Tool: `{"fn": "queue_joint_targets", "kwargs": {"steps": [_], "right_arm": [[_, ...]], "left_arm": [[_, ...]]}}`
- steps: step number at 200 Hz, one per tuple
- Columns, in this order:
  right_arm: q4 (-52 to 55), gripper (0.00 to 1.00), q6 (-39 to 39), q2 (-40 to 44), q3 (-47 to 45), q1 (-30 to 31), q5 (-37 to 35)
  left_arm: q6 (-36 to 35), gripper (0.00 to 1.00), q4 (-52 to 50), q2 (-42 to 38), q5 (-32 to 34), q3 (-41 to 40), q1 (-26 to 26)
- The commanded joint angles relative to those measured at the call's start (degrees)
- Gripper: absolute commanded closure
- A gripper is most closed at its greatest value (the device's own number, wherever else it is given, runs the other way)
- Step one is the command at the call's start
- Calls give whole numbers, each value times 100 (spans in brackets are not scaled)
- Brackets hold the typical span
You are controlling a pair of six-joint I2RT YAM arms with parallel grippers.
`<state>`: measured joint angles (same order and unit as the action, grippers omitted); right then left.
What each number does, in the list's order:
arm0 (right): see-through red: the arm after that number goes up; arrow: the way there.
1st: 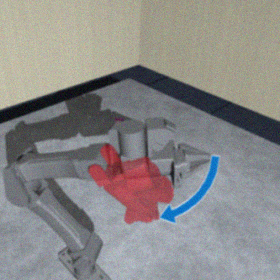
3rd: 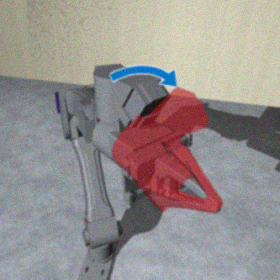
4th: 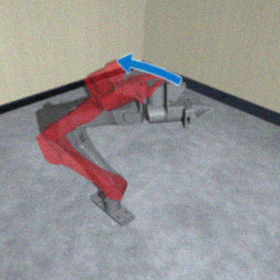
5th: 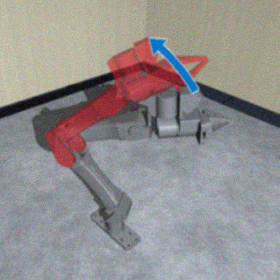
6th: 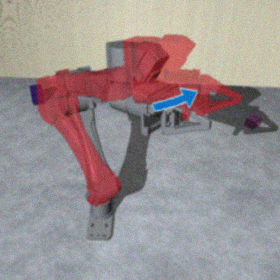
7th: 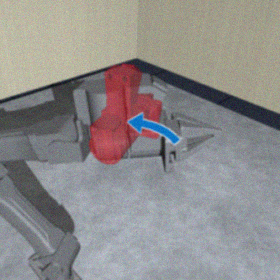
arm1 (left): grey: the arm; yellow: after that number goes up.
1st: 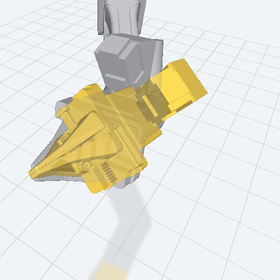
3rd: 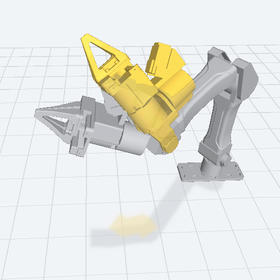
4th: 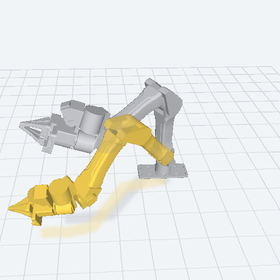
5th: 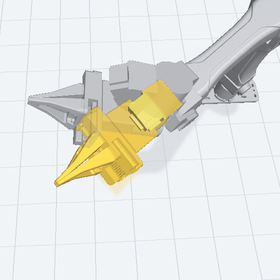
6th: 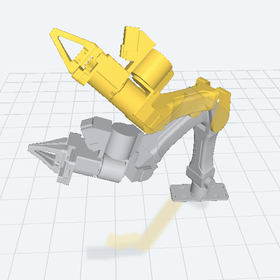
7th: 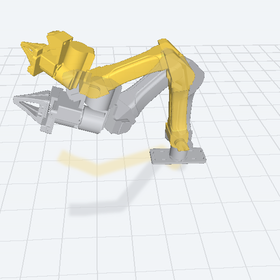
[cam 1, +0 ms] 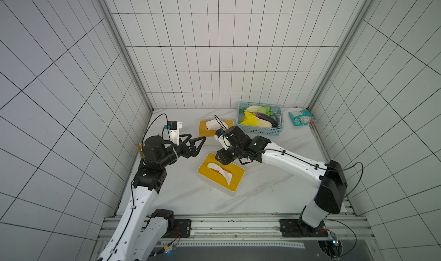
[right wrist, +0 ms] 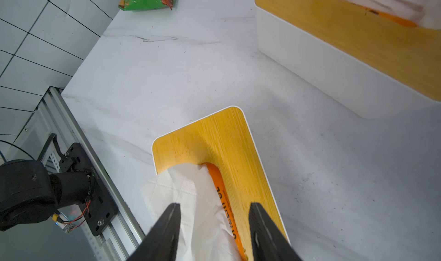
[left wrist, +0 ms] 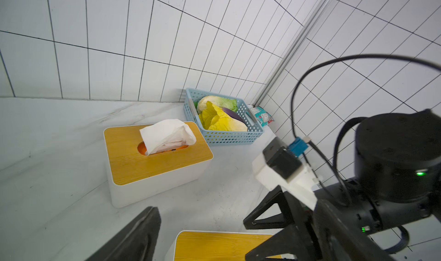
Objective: Put the tissue paper into the tissue box
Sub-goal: Pull the paper towel from the tissue box, then move the tissue box to the center of the board.
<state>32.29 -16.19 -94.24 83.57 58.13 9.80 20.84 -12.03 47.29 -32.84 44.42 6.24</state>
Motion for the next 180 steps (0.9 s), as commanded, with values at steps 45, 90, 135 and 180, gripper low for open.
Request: {"fn": "queue_joint_targets", "kwargs": {"steps": [45, 90, 135, 180], "right_arm": [[-229, 3, -612, 1749, -1604, -97, -231], [-278, 0, -1550, 2263, -2697, -109, 63], [-535, 0, -2247, 2028, -3193, -183, 927], [-994, 1, -2467, 1353, -3112, -520, 1743]], "left_arm": [[1865, 1, 128, 596, 498, -505, -35], [2708, 2, 827, 1297, -153, -1016, 43], [3014, 2, 1336, 1725, -179, -1411, 363], [3838, 2, 2469, 2085, -433, -1862, 476]]}}
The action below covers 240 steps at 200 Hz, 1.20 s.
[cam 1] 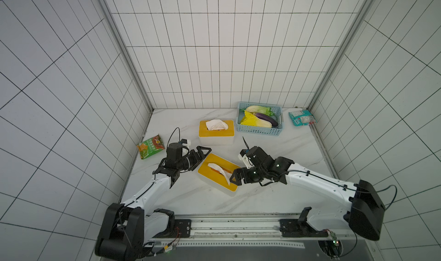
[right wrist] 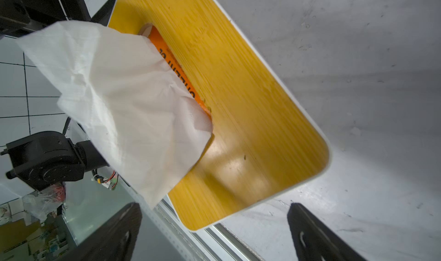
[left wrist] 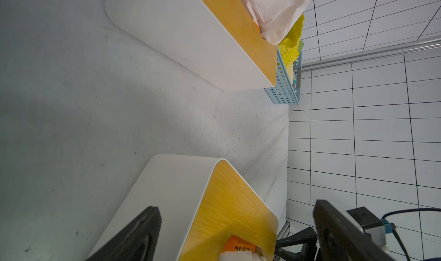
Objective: Put the tissue paper into the tissue box
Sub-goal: Move the tissue box to the center of the board.
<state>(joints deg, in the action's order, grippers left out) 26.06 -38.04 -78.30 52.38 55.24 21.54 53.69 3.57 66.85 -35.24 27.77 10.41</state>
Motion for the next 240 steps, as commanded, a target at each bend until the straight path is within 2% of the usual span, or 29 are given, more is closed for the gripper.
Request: {"fn": "queue_joint_targets", "kwargs": {"steps": [1, 29, 60, 99, 123, 201, 240], "right_arm": [[-386, 1, -282, -248, 8, -241, 579], [-910, 0, -429, -350, 49, -639, 824], [-1039, 1, -205, -560, 307, -1199, 870], [-1271, 2, -158, -1308, 768, -1871, 1472], [-1382, 3, -116, -1714, 1089, -2164, 1579], [-2097, 3, -522, -2706, 1769, -2643, 1924], [-2095, 1, -421, -2732, 1828, -2793, 1792]], "left_arm": [[571, 2, 935, 132, -193, -208, 62], [1061, 2, 1564, 386, -288, -333, 208], [1451, 2, 2183, 689, -302, -332, 284], [1712, 2, 2897, 1252, -306, -136, 347], [1831, 2, 3303, 1665, -269, 80, 356], [1391, 2, 3229, 2426, 118, 820, 356], [1310, 2, 3227, 2529, 162, 864, 282]]}}
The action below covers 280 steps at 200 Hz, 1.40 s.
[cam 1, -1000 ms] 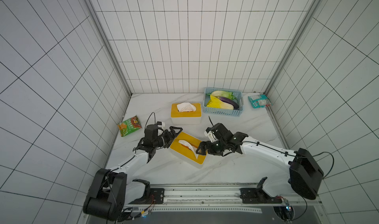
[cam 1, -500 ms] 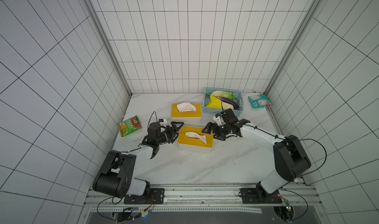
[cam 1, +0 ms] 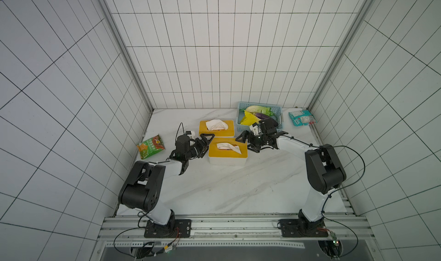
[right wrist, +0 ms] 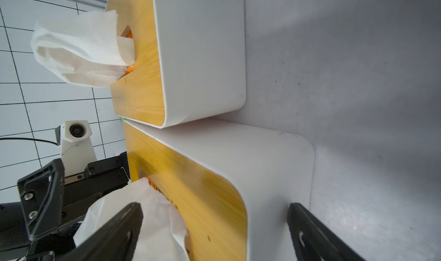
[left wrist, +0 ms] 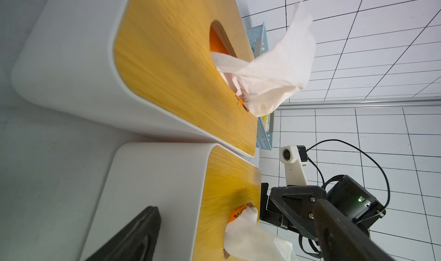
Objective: Put the tissue paper into the tissue box
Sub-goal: Move the tissue box to the center of the board, then reset both arms
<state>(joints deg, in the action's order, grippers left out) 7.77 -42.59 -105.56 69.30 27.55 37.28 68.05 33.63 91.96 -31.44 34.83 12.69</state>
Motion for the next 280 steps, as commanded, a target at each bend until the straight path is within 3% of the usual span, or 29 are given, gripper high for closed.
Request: {"fn": "queue_joint_targets", "kwargs": {"steps": [1, 20, 40, 60, 83, 105, 127, 160, 187, 216, 234, 252, 280], "right_arm": [[-267, 1, 37, 6, 132, -27, 210], [-183, 1, 263, 384, -63, -108, -113], [166, 1, 835, 949, -263, -113, -936], [298, 1, 1406, 1721, -603, -118, -1928], [106, 1, 2008, 2825, -1235, -118, -3263], [-450, 1, 2544, 3798, -2047, -140, -4726], [-1008, 1, 2984, 4551, -2782, -258, -5978], [-2280, 1, 3836, 5183, -4001, -512, -6997], [-3417, 1, 4347, 5322, -4866, -753, -7248], [-4263, 1, 4333, 4912, -5283, -1184, -7183], [-4741, 1, 4303, 4307, -5323, -1445, -6973], [-5552, 1, 4267, 3534, -5391, -1572, -6841], [-6525, 0, 4586, 2494, -5295, -1576, -6696]], "left_arm": [[-134, 2, 209, 7, -216, 161, 52], [-475, 2, -234, -271, -95, 198, -91], [-1230, 2, -1307, -814, 319, 354, -243], [-2260, 2, -2444, -1473, 1267, 578, -257], [-3179, 2, -2949, -2167, 2535, 620, -197], [-3808, 2, -2778, -2708, 3710, 362, -162], [-4396, 2, -1899, -3088, 4704, -174, -168], [-5335, 2, -972, -3240, 5917, -744, -235], [-5624, 2, -193, -3080, 6646, -1193, -384], [-6178, 2, 1108, -2374, 7029, -1618, -457], [-6072, 1, 1544, -1759, 7170, -1637, -495], [-6042, 2, 1276, -1374, 6933, -1454, -537], [-6159, 1, 2462, -525, 6725, -1617, -645]]}}
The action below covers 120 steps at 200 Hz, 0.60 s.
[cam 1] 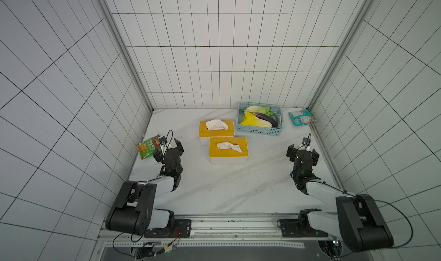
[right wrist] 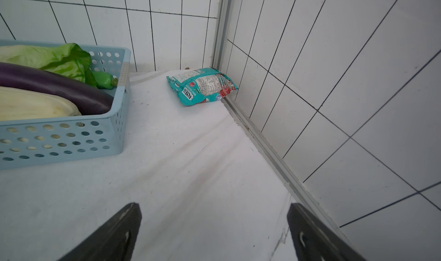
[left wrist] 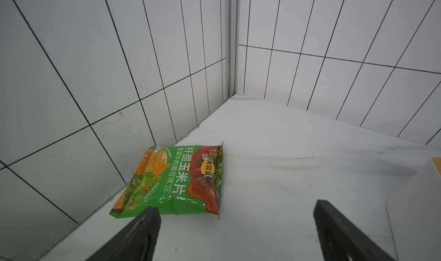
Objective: Put the tissue paper into the tissue box
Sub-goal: Reset both arms
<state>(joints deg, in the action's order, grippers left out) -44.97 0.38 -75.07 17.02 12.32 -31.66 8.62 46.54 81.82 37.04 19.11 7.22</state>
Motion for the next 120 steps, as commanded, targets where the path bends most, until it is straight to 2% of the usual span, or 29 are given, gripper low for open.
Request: {"fn": "queue_joint_targets", "kwargs": {"steps": [1, 10, 22, 37, 47, 60, 67, 78, 91, 97, 101, 105, 114, 120], "right_arm": [[-1269, 0, 288, -580, -63, -62, 214], [-1473, 1, 332, -867, -34, -88, 284], [-1977, 1, 518, -1216, 3, -115, 401], [-1110, 0, 305, -871, 126, -202, 671], [-1038, 4, 261, -902, 162, -429, 1259], [-1117, 5, 76, -997, 142, -632, 1470], [-1119, 6, -143, -1097, 108, -834, 1602], [-1930, 10, -188, -1501, 39, -976, 1647], [-779, 10, -318, -1084, 244, -980, 1700], [-933, 9, -300, -1230, 296, -998, 1680], [-1143, 0, -283, -1387, 331, -990, 1560], [-1083, 1, -314, -1470, 437, -994, 1392], [-219, 1, -480, -1213, 647, -1021, 1435], [-363, 1, -460, -1147, 565, -1046, 1482]], "left_arm": [[-227, 1, 1198, 504, -151, -51, -98], [-297, 1, 1231, 579, -309, -4, -116], [-296, 2, 772, 553, -638, 153, -147], [-195, 2, 130, 477, -1009, 361, -242], [-135, 3, 395, 736, -1235, 326, -387], [-327, 2, 1247, 1148, -1220, 281, -406], [-242, 2, 863, 989, -1233, 337, -395], [-30, 2, -121, 725, -1233, 570, -416], [-115, 1, 379, 874, -1251, 452, -450], [-145, 1, 521, 933, -1235, 423, -442], [-150, 2, 574, 941, -1234, 410, -442], [-150, 2, 572, 934, -1242, 416, -442], [-130, 1, 427, 894, -1234, 447, -441], [-116, 2, 265, 820, -1213, 476, -418]]}}
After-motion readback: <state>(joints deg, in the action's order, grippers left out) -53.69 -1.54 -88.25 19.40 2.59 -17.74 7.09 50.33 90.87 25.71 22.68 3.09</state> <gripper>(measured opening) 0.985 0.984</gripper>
